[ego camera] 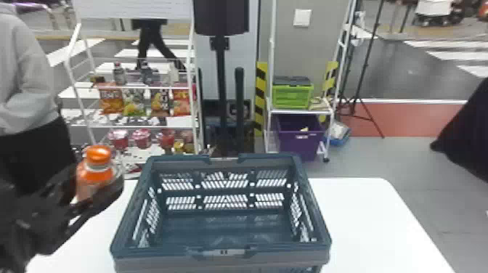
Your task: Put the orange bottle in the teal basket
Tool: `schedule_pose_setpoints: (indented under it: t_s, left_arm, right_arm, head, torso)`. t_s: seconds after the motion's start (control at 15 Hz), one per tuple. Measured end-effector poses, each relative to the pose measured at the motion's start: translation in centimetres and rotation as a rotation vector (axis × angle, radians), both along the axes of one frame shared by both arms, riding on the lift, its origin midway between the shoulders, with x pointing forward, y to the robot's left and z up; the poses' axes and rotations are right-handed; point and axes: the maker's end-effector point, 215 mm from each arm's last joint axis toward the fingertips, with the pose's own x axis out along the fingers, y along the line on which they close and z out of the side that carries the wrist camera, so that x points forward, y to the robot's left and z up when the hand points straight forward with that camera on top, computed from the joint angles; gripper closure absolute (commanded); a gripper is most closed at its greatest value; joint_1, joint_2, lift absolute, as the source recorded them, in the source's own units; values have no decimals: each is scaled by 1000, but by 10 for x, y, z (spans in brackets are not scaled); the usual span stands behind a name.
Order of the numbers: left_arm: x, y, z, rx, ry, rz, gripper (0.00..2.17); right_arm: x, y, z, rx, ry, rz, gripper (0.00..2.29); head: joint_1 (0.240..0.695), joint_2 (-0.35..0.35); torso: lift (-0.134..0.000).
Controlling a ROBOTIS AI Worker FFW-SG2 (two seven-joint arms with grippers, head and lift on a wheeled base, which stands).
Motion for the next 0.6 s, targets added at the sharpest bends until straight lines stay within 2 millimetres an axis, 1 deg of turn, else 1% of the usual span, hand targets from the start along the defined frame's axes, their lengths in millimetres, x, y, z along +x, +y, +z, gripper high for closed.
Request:
schedule_pose_setpoints:
  t_s: [0.13,0.27,0.4,0.53,0.6]
  left_arm:
    - [17,-28,8,37,-5,-98,623]
    - [36,-69,9,66,4,-216,623]
    - [49,-112,-2,93,43,-326,623]
    - [56,-154,-18,122,98,-450,623]
    - [57,-170,-25,134,125,-501,623]
  right_arm:
    - [0,3,2,-9,-6,-12,127]
    - [-1,5,3,-29,-13,-13,130]
    - [-3,6,3,-41,-13,-9,130]
    - [-6,5,2,-45,-9,-13,130]
    - [-8,4,1,-47,-9,-15,130]
  head:
    - [499,0]
    - [499,0]
    - [499,0]
    - [499,0]
    - [499,0]
  torso:
    - [0]
    - [0]
    - [0]
    - [0]
    - [0]
